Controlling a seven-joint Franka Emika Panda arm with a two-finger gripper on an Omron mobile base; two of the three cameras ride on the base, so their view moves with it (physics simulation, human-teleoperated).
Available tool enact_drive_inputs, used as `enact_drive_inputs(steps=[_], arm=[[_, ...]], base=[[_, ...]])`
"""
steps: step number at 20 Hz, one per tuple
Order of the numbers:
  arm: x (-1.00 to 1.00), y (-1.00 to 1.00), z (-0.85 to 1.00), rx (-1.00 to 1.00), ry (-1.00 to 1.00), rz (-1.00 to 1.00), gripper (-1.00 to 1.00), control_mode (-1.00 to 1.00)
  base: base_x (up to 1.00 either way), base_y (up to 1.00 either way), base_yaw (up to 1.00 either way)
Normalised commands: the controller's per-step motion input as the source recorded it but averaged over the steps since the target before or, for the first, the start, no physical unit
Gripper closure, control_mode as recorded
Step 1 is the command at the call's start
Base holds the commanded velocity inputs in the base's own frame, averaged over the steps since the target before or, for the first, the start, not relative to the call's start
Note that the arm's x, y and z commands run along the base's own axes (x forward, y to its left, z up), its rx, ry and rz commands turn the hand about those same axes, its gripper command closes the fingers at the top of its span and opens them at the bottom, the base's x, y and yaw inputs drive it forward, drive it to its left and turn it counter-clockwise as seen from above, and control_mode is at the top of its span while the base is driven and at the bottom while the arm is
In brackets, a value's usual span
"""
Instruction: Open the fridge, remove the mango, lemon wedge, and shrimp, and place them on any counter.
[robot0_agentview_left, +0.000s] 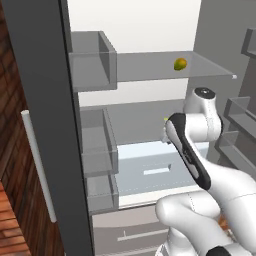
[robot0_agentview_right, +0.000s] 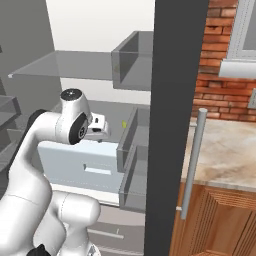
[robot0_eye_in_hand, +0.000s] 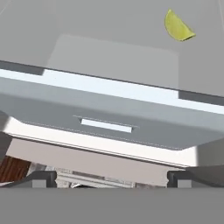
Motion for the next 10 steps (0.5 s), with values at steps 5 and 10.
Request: enact_drive_inputs(steps=[5, 10], arm=[[0.56, -0.15, 0.0, 0.07, -0.02, 0.12, -1.0, -1.0], [0.55, -0.06, 0.0, 0.01, 0.0, 0.05, -1.0, -1.0]], base=[[0.0, 0.0, 0.0], [0.0, 0.0, 0.0]])
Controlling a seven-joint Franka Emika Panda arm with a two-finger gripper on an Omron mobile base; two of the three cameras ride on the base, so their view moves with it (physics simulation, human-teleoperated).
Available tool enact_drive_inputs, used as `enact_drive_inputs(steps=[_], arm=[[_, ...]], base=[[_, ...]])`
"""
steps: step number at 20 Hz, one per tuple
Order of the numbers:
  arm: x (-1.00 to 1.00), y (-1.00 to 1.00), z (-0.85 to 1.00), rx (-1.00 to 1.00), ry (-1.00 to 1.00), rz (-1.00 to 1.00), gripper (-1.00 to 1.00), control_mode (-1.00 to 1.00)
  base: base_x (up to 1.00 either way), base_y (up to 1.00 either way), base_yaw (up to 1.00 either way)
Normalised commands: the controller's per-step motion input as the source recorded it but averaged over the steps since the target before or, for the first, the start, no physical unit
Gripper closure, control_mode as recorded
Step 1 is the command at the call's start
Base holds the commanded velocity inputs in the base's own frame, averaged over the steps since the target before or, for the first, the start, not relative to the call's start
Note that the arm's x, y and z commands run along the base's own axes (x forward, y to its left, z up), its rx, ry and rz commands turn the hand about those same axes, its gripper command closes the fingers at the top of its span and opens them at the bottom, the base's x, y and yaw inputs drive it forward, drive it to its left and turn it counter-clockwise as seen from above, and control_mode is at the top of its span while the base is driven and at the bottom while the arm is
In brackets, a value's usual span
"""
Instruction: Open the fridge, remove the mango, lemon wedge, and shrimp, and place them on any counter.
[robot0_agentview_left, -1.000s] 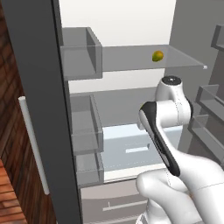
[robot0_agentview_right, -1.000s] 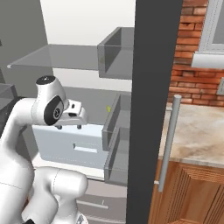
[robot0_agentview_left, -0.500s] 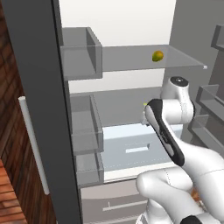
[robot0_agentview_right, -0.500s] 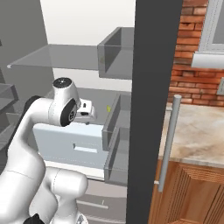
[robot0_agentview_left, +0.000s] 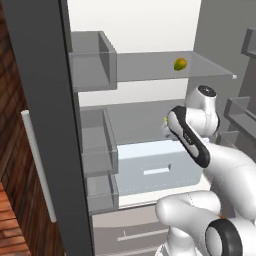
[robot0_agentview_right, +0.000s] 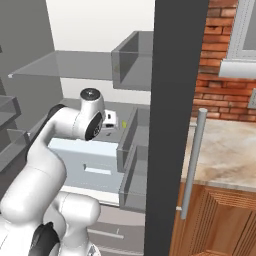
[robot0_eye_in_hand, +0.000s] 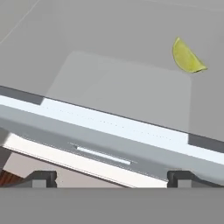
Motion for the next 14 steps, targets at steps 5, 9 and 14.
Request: enact_drive_inputs(steps=[5, 9, 14], arm=[[0.34, -0.12, 0.0, 0.0, 0.0, 0.0, -1.0, -1.0], [0.23, -0.14, 0.0, 0.0, 0.0, -0.03, -1.0, -1.0], [0.23, -0.15, 0.0, 0.0, 0.0, -0.05, -1.0, -1.0]], base=[[0.0, 0.0, 0.0], [0.0, 0.0, 0.0], [0.0, 0.0, 0.0]])
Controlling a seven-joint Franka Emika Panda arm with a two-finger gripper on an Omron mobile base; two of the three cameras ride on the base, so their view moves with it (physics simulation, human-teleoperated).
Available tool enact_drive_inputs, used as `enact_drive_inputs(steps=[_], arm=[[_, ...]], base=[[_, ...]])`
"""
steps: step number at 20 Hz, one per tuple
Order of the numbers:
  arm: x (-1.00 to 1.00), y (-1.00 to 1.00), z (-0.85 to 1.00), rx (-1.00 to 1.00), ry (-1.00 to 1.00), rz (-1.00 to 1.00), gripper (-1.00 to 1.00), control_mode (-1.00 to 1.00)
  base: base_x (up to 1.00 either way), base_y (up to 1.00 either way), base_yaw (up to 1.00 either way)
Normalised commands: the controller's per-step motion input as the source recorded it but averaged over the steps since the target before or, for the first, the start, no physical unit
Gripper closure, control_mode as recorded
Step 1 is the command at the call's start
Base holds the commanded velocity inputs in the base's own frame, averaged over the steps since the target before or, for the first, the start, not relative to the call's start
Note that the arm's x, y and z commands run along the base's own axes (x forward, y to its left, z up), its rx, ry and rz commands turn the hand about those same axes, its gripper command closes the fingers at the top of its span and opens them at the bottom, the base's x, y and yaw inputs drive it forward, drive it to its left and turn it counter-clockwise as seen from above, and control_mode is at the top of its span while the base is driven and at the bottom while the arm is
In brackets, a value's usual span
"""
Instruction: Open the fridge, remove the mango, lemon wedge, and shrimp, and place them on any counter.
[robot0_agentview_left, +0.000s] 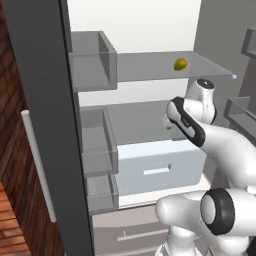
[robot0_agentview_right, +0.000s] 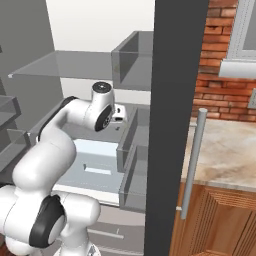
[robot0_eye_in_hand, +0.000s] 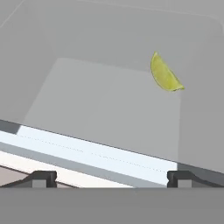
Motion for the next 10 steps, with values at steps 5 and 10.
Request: enact_drive_inputs(steps=[5, 10], arm=[[0.24, -0.2, 0.0, 0.0, 0.0, -0.03, -1.0, -1.0], [0.15, -0.27, -0.01, 0.0, 0.0, -0.01, -1.0, -1.0]], base=[[0.0, 0.0, 0.0], [0.0, 0.0, 0.0]])
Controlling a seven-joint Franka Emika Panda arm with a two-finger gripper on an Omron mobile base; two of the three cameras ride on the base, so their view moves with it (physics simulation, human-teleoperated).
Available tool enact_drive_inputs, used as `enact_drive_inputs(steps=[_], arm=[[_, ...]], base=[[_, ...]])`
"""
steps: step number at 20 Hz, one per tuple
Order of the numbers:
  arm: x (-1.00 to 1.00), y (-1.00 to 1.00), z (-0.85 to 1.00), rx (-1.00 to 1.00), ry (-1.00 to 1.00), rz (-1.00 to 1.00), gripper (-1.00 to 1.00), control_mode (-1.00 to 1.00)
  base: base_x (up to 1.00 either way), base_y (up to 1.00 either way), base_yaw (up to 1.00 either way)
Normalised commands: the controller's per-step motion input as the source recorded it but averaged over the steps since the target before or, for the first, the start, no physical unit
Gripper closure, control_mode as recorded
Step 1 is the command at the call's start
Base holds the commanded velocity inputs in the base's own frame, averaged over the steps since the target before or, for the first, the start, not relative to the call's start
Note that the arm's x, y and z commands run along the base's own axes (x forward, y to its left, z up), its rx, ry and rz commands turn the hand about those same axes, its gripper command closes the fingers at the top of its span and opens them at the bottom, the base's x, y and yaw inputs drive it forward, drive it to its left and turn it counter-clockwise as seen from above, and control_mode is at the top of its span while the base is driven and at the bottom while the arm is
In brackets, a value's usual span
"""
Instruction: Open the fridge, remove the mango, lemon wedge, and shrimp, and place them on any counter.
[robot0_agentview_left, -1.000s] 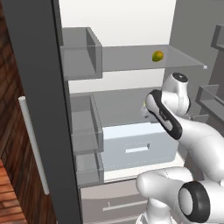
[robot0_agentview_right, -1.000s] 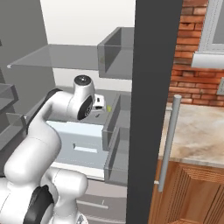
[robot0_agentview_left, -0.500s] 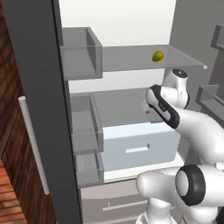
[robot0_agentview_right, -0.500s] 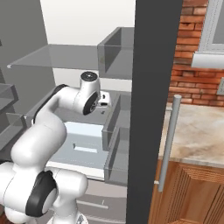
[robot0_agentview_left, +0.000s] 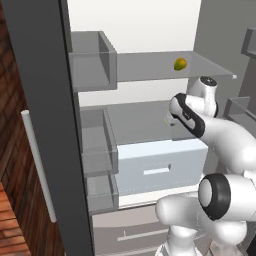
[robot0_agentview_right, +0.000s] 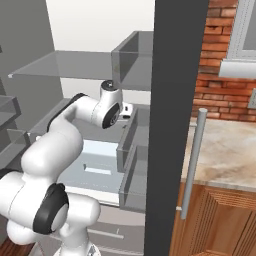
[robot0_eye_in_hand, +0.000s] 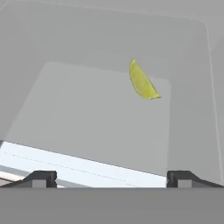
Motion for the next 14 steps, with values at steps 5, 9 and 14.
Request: enact_drive_inputs(steps=[5, 9, 14], arm=[[0.36, -0.13, -0.05, 0.0, 0.0, 0.0, -1.0, -1.0], [0.34, -0.14, -0.12, 0.0, 0.0, 0.0, -1.0, -1.0], [0.09, -0.08, -0.3, 0.0, 0.0, 0.0, -1.0, -1.0]], base=[[0.0, 0.0, 0.0], [0.0, 0.0, 0.0], [0.0, 0.0, 0.0]])
